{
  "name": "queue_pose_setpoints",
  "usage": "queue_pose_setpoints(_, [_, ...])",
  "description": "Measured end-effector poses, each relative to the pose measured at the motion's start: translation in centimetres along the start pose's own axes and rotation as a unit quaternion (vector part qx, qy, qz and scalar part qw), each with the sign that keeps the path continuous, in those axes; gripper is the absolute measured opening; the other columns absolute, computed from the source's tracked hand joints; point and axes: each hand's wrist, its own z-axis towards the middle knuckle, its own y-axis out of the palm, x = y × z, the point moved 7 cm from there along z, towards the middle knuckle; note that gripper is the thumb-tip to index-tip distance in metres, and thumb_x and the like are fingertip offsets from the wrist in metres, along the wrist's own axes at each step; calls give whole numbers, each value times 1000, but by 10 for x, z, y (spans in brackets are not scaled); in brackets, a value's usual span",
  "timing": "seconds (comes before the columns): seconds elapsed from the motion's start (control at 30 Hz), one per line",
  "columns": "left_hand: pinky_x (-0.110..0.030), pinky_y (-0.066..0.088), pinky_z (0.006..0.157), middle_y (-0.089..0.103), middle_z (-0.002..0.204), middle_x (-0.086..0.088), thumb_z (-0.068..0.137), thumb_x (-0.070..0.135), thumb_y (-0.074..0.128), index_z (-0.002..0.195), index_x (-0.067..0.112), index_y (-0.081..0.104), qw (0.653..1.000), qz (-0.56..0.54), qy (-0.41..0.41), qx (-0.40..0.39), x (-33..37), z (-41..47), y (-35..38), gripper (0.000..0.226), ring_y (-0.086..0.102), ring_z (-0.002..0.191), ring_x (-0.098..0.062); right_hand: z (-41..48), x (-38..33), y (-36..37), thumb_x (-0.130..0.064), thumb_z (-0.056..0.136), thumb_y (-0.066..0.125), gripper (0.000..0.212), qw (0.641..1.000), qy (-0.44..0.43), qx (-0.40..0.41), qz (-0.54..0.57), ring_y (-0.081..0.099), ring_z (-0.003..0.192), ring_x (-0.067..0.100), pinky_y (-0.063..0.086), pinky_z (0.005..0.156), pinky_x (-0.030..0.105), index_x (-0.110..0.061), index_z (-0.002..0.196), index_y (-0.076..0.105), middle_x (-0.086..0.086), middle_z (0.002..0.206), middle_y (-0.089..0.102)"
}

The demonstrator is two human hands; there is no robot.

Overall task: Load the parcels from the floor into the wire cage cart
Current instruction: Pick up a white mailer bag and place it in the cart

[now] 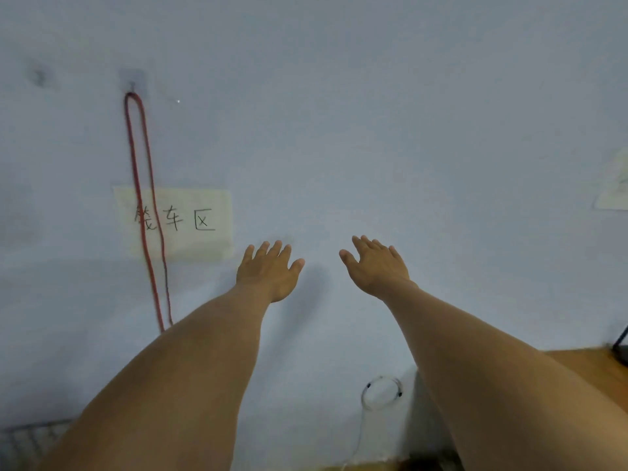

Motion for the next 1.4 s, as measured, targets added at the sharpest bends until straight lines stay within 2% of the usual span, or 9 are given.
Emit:
queue_pose_setpoints(0.43, [-47, 6, 128, 9, 172, -2, 107, 54, 11, 164, 19, 16, 965, -40, -71, -249, -8, -29, 416, 67, 9, 158, -25, -73, 178, 387, -63, 105, 23, 74, 954, 124, -267, 63, 36, 149, 32, 33, 117, 47, -17, 163, 23, 7, 166, 33])
queue_pose_setpoints(0.53, [-47, 28, 120, 38, 160, -14, 108, 53, 21, 152, 11, 41, 946, -100, -132, -280, -9, -56, 524, 64, 37, 146, -33, -106, 207, 487, -62, 105, 25, 73, 926, 177, -316, 103, 35, 149, 33, 33, 117, 48, -17, 162, 23, 7, 166, 31])
queue_pose_setpoints(0.6, [-46, 38, 114, 50, 150, -18, 108, 50, 27, 144, 10, 50, 924, -156, -173, -304, -8, -85, 597, 60, 48, 136, -37, -134, 219, 554, -60, 106, 30, 70, 904, 224, -337, 140, 35, 148, 35, 32, 117, 47, -17, 161, 27, 10, 164, 34])
queue_pose_setpoints(0.8, [-38, 31, 116, 38, 160, -21, 107, 54, 31, 155, 6, 38, 820, -231, -305, -426, -15, -203, 847, 67, 37, 146, -35, -271, 255, 791, -54, 106, 38, 68, 819, 344, -421, 184, 40, 145, 35, 36, 113, 40, -13, 159, 31, 12, 163, 36])
queue_pose_setpoints(1.03, [-38, 34, 112, 32, 164, -15, 99, 61, 50, 159, 4, 27, 703, -335, -443, -444, -36, -312, 1054, 86, 37, 147, -34, -425, 301, 987, -54, 103, 47, 71, 728, 478, -446, 205, 42, 142, 37, 35, 111, 37, -8, 156, 34, 17, 158, 41])
queue_pose_setpoints(1.13, [-35, 41, 106, 49, 154, -7, 77, 76, 70, 154, 10, 41, 644, -436, -470, -418, -31, -333, 1106, 105, 52, 137, -31, -455, 311, 1027, -61, 99, 51, 76, 713, 497, -430, 245, 46, 138, 34, 37, 109, 38, -14, 156, 35, 11, 155, 45])
queue_pose_setpoints(1.23, [-49, 53, 103, 74, 122, 0, 46, 81, 86, 131, 22, 65, 579, -506, -505, -391, -27, -357, 1147, 106, 72, 110, -27, -465, 317, 1046, -62, 95, 57, 75, 700, 508, -413, 287, 48, 136, 30, 39, 107, 37, -23, 156, 36, 4, 154, 46])
queue_pose_setpoints(1.3, [-51, 56, 98, 76, 118, 0, 54, 68, 90, 129, 23, 66, 559, -531, -521, -366, -22, -358, 1145, 90, 74, 105, -26, -466, 318, 1048, -61, 90, 65, 75, 696, 516, -391, 311, 54, 129, 27, 43, 107, 38, -28, 153, 39, 1, 148, 52])
queue_pose_setpoints(1.4, [-45, 58, 93, 73, 118, -4, 78, 37, 88, 128, 17, 63, 573, -536, -521, -337, -12, -345, 1129, 60, 72, 104, -25, -467, 317, 1051, -56, 82, 73, 78, 699, 507, -387, 325, 59, 122, 26, 48, 108, 46, -29, 149, 43, 0, 141, 58])
